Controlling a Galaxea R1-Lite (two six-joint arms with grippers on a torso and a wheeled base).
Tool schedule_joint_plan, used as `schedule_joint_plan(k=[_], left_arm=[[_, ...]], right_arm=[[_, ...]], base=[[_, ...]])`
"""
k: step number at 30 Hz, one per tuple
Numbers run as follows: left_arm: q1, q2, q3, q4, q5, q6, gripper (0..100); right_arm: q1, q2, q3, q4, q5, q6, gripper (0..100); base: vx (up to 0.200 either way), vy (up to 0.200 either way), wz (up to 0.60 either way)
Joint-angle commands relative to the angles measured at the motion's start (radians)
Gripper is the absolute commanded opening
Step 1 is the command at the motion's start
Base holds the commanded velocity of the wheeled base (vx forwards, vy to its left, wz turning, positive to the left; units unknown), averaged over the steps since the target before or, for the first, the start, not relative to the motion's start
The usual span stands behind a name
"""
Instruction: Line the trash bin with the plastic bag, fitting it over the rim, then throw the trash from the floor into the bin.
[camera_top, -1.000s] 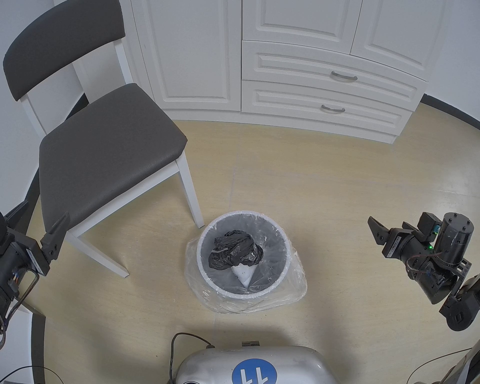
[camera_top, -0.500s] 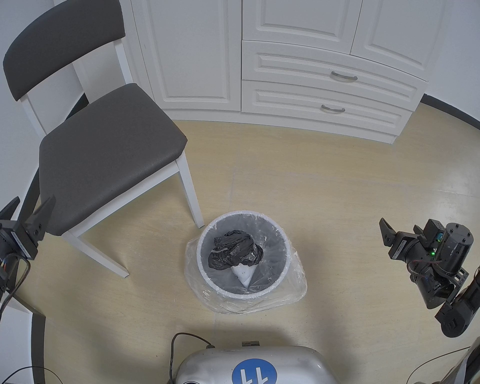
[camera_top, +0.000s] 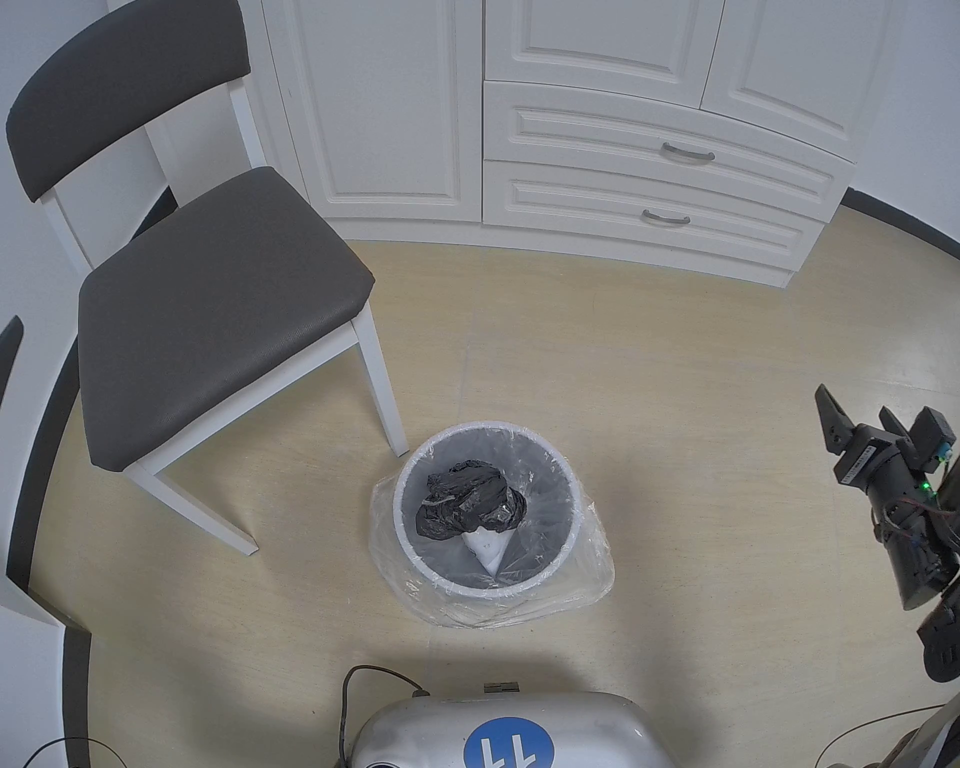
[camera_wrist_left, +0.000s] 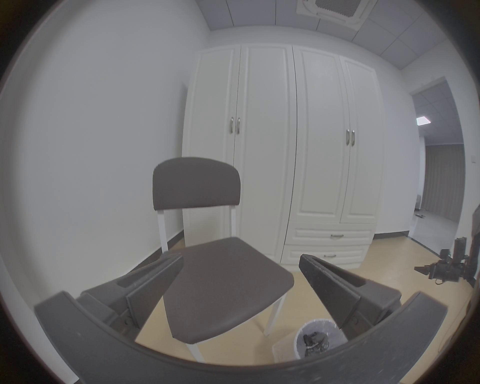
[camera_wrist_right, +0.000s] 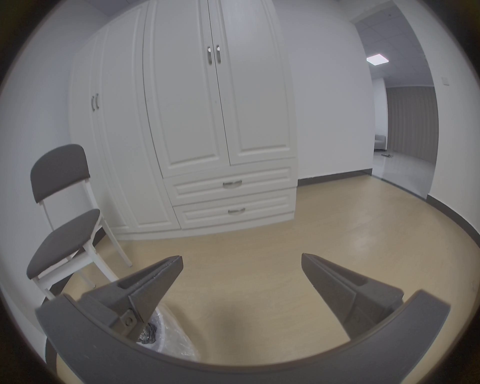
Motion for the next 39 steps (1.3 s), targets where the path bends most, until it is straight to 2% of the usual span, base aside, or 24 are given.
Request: schedule_joint_plan(k=[1, 5, 12, 15, 17, 23, 25, 26, 27, 32, 39], left_arm=[[0.000, -0.097, -0.019, 0.007, 0.001, 0.000, 100], [0.000, -0.133, -0.028, 0.026, 0.001, 0.000, 100], [0.006, -0.254, -0.081, 0.209, 0.001, 0.000, 100], [0.006, -0.286, -0.098, 0.257, 0.003, -0.001, 100], [0.009, -0.318, -0.114, 0.303, 0.008, -0.001, 100], [0.027, -0.358, -0.129, 0.321, 0.009, -0.001, 100], [0.033, -0.360, -0.129, 0.323, 0.009, -0.001, 100], [0.038, -0.366, -0.129, 0.323, 0.009, -0.001, 100], [0.038, -0.370, -0.129, 0.323, 0.009, -0.001, 100], [0.044, -0.381, -0.132, 0.321, 0.009, -0.001, 100], [0.055, -0.398, -0.167, 0.326, 0.009, -0.001, 100]], right_arm=[[-0.003, -0.205, 0.084, -0.017, -0.003, -0.053, 100], [-0.005, -0.280, 0.121, -0.017, -0.004, -0.089, 100], [-0.060, -0.421, 0.156, -0.017, -0.004, -0.133, 100], [-0.065, -0.495, 0.156, 0.052, -0.004, -0.141, 100], [-0.066, -0.609, 0.138, 0.187, -0.004, -0.161, 100], [-0.071, -0.842, 0.033, 0.530, -0.003, -0.184, 100], [-0.075, -0.874, 0.020, 0.579, -0.003, -0.184, 100], [-0.100, -0.938, -0.008, 0.681, 0.002, -0.184, 100], [-0.117, -0.966, -0.017, 0.719, 0.005, -0.182, 100], [-0.180, -1.076, -0.016, 0.808, 0.011, -0.181, 100], [-0.218, -1.198, -0.026, 0.897, 0.010, -0.182, 100]], base=[[0.000, 0.000, 0.00], [0.000, 0.000, 0.00], [0.000, 0.000, 0.00], [0.000, 0.000, 0.00], [0.000, 0.000, 0.00], [0.000, 0.000, 0.00], [0.000, 0.000, 0.00], [0.000, 0.000, 0.00], [0.000, 0.000, 0.00], [0.000, 0.000, 0.00], [0.000, 0.000, 0.00]])
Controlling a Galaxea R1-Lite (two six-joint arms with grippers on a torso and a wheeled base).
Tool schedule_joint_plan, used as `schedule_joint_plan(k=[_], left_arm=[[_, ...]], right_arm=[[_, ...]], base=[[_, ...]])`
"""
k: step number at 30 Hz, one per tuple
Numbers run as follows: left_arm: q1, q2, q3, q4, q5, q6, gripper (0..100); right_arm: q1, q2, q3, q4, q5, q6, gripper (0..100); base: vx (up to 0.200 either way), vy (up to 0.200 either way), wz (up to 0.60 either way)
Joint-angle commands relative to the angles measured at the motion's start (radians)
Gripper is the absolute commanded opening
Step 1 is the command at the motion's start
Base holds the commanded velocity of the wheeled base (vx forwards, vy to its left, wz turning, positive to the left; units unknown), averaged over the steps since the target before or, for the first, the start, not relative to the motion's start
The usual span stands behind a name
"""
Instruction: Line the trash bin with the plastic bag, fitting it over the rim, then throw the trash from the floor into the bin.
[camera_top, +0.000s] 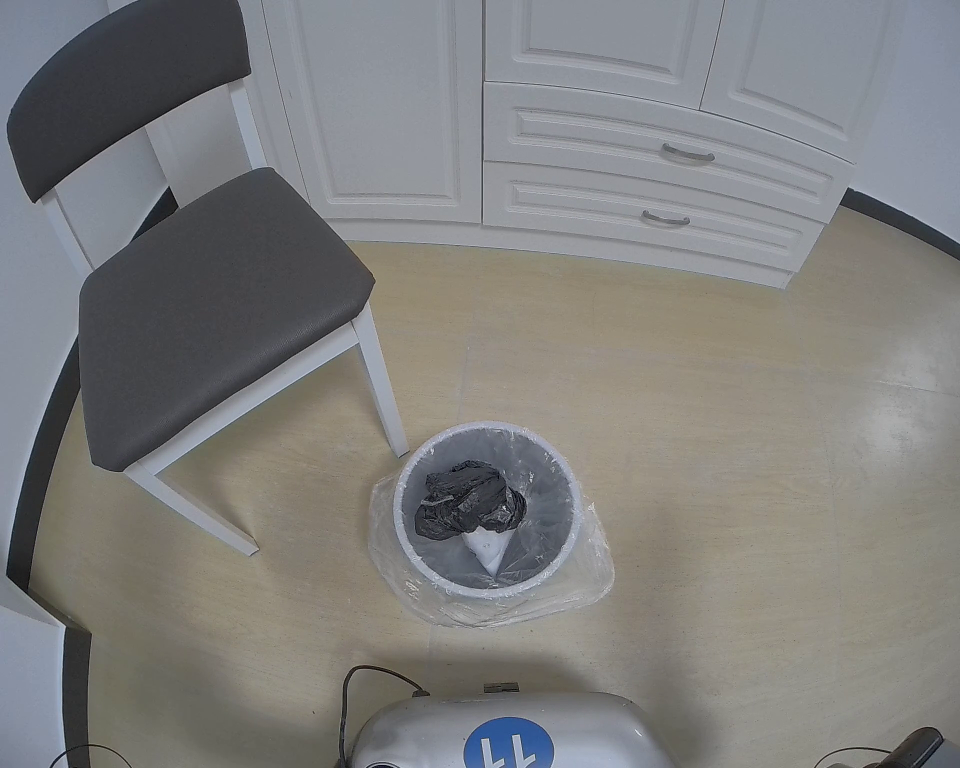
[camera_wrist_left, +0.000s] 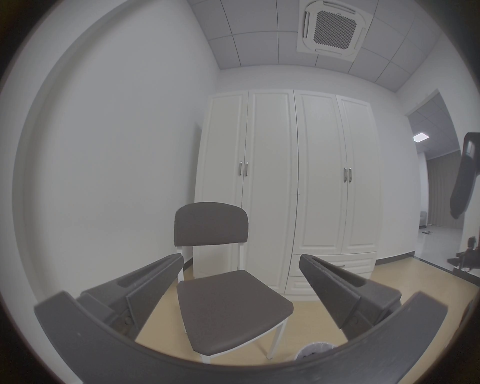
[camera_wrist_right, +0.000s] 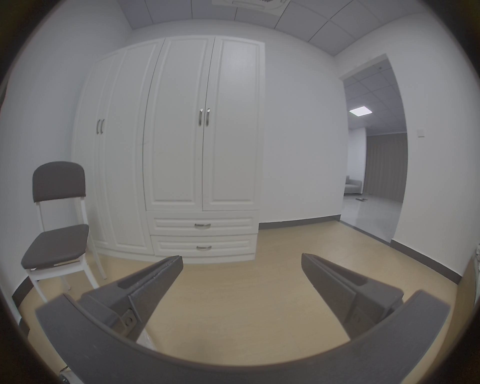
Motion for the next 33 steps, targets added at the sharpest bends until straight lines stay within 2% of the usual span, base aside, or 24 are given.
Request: schedule_joint_plan(k=[1, 8, 16, 19, 23, 25, 28, 33], left_arm=[[0.019, -0.032, -0.043, 0.016, 0.000, 0.001, 100], [0.033, -0.062, -0.132, 0.136, -0.003, 0.001, 100], [0.042, -0.066, -0.183, 0.145, -0.005, 0.001, 100], [0.053, -0.076, -0.192, 0.147, -0.006, 0.001, 100], [0.065, -0.112, -0.184, 0.173, -0.008, 0.004, 100], [0.064, -0.144, -0.189, 0.234, -0.011, 0.007, 100], [0.064, -0.177, -0.187, 0.291, -0.012, 0.007, 100], [0.071, -0.217, -0.152, 0.311, -0.012, 0.007, 100]], right_arm=[[-0.051, -0.166, -0.030, 0.072, 0.004, -0.003, 100], [-0.125, -0.218, -0.093, 0.184, 0.060, -0.001, 100], [-0.168, -0.249, -0.148, 0.237, 0.114, -0.003, 100], [-0.169, -0.266, -0.170, 0.262, 0.133, -0.003, 100], [-0.169, -0.346, -0.182, 0.352, 0.203, -0.001, 100], [-0.163, -0.409, -0.186, 0.444, 0.248, -0.001, 100], [-0.129, -0.471, -0.185, 0.539, 0.261, -0.001, 100], [-0.125, -0.479, -0.170, 0.561, 0.260, 0.026, 100]], base=[[0.000, 0.000, 0.00], [0.000, 0.000, 0.00], [0.000, 0.000, 0.00], [0.000, 0.000, 0.00], [0.000, 0.000, 0.00], [0.000, 0.000, 0.00], [0.000, 0.000, 0.00], [0.000, 0.000, 0.00]])
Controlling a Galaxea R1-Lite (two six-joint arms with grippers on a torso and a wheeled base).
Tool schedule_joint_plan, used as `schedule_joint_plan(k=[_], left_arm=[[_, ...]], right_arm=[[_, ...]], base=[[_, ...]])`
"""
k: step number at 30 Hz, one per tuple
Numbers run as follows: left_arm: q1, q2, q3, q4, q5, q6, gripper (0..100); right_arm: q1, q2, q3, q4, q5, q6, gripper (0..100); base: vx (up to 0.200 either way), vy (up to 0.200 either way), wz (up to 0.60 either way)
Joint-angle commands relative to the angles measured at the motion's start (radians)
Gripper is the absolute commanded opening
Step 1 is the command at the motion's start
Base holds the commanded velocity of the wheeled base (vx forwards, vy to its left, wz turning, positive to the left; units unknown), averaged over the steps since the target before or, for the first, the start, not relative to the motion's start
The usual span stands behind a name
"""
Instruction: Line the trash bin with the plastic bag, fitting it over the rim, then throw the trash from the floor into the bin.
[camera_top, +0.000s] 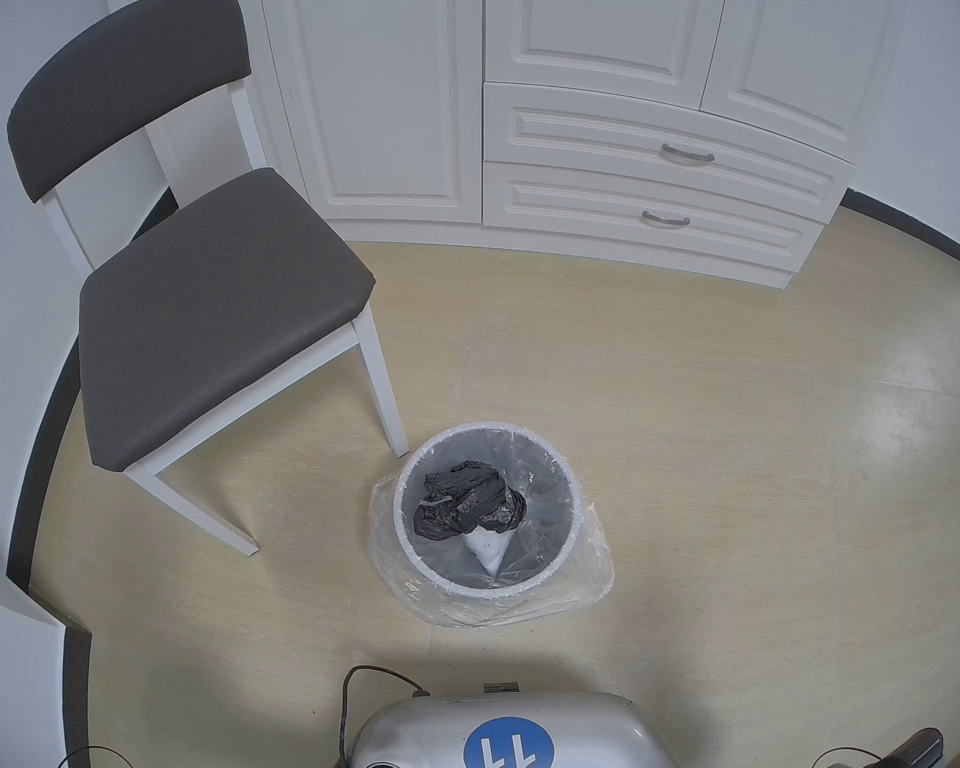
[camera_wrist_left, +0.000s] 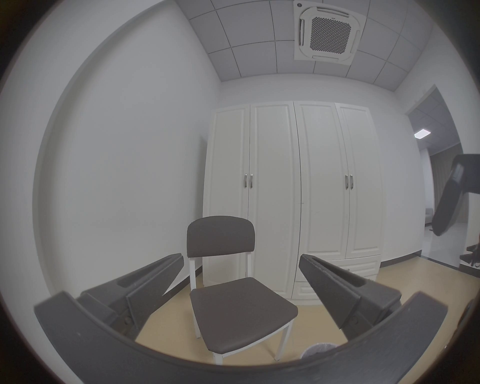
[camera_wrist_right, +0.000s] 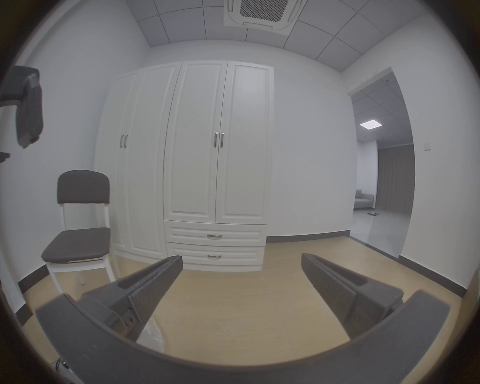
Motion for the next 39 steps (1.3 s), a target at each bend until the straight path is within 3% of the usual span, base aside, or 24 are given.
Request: schedule_joint_plan(k=[1, 22, 28, 29, 33, 39], left_arm=[[0.010, -0.066, 0.042, 0.009, 0.000, 0.000, 100], [0.012, -0.221, 0.439, 0.052, -0.005, 0.002, 100], [0.012, -0.221, 0.524, 0.049, -0.006, -0.001, 100], [0.012, -0.221, 0.634, 0.047, -0.022, -0.003, 100], [0.012, -0.221, 0.713, 0.047, -0.022, -0.001, 100], [0.017, -0.227, 0.723, 0.052, -0.038, -0.032, 100]], right_arm=[[0.015, -0.062, 0.012, 0.006, 0.007, 0.032, 100], [0.015, -0.062, 0.083, -0.040, -0.001, 0.127, 100], [0.015, -0.062, 0.141, -0.123, -0.001, 0.110, 100], [0.015, -0.062, 0.232, -0.241, 0.001, 0.069, 100], [0.015, -0.062, 0.305, -0.340, 0.003, 0.037, 100], [0.015, -0.062, 0.348, -0.371, -0.001, 0.004, 100]], base=[[0.000, 0.000, 0.00], [0.000, 0.000, 0.00], [0.000, 0.000, 0.00], [0.000, 0.000, 0.00], [0.000, 0.000, 0.00], [0.000, 0.000, 0.00]])
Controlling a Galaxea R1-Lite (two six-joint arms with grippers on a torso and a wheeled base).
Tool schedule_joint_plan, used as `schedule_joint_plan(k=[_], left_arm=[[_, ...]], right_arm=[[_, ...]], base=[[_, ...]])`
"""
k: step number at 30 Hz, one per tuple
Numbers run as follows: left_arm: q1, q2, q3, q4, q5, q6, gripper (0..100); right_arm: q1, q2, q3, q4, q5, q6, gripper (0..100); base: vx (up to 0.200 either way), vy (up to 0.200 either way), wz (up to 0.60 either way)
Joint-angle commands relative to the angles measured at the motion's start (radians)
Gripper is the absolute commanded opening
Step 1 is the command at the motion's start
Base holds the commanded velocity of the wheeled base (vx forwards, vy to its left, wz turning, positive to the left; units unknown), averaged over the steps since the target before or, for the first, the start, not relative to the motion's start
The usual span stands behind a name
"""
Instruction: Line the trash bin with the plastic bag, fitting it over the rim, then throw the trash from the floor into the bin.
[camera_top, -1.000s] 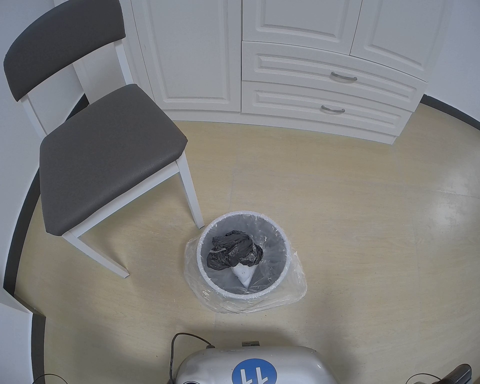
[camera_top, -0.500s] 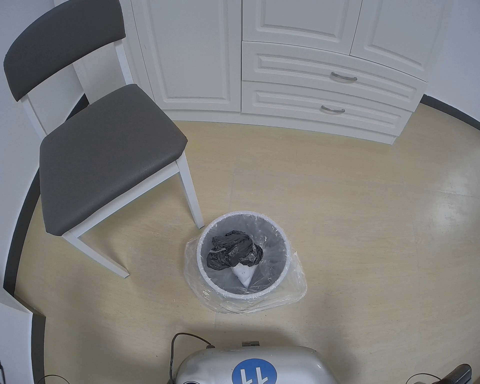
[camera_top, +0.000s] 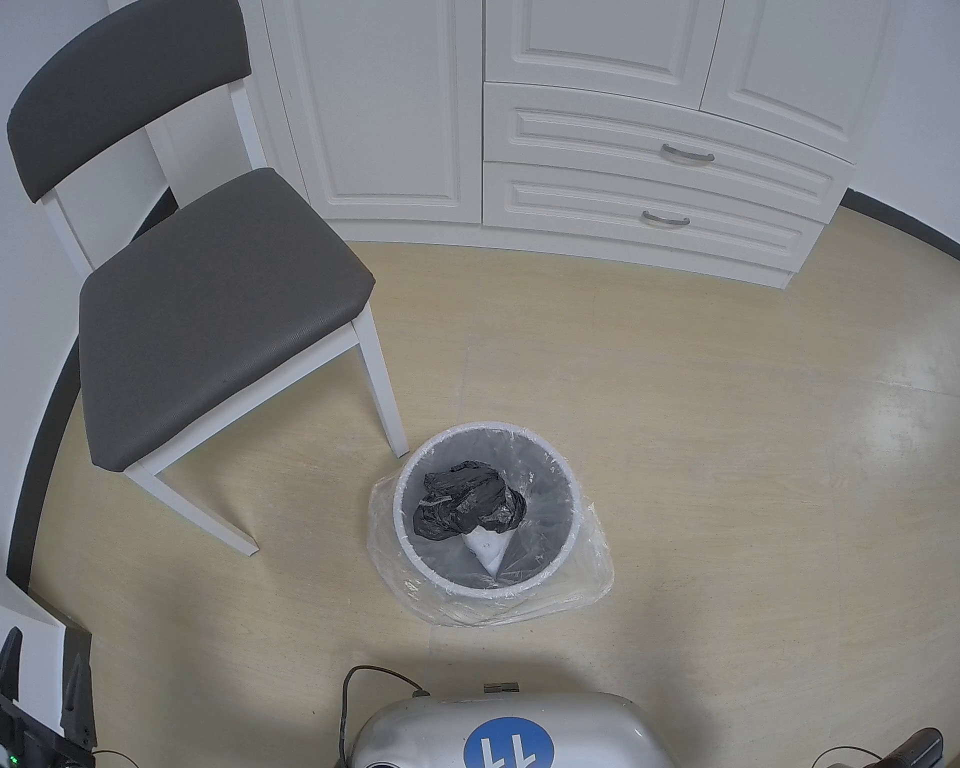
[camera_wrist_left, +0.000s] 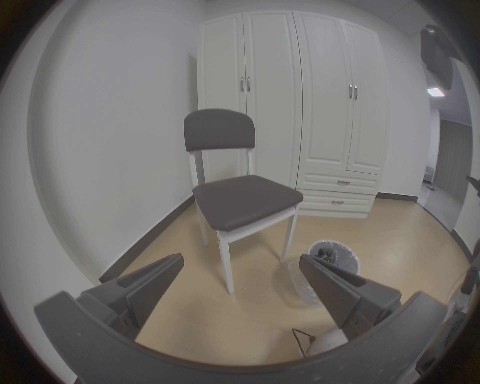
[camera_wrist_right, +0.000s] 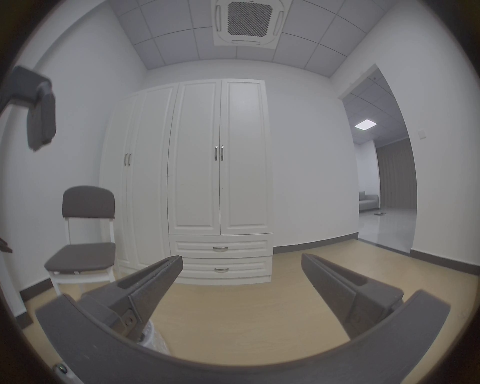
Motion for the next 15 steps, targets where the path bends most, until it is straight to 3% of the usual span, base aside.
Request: schedule_joint_plan(k=[1, 3, 15], left_arm=[[0.004, -0.012, 0.037, 0.009, -0.034, -0.021, 100], [0.004, -0.013, 0.037, 0.019, -0.080, -0.015, 100], [0.004, -0.013, 0.036, 0.031, -0.080, -0.010, 100]], right_arm=[[0.000, -0.013, 0.054, -0.001, -0.003, -0.009, 100], [0.000, -0.013, 0.054, 0.002, -0.003, 0.003, 100], [0.000, -0.013, 0.054, 0.310, -0.005, 0.038, 100]], base=[[0.000, 0.000, 0.00], [0.000, 0.000, 0.00], [0.000, 0.000, 0.00]])
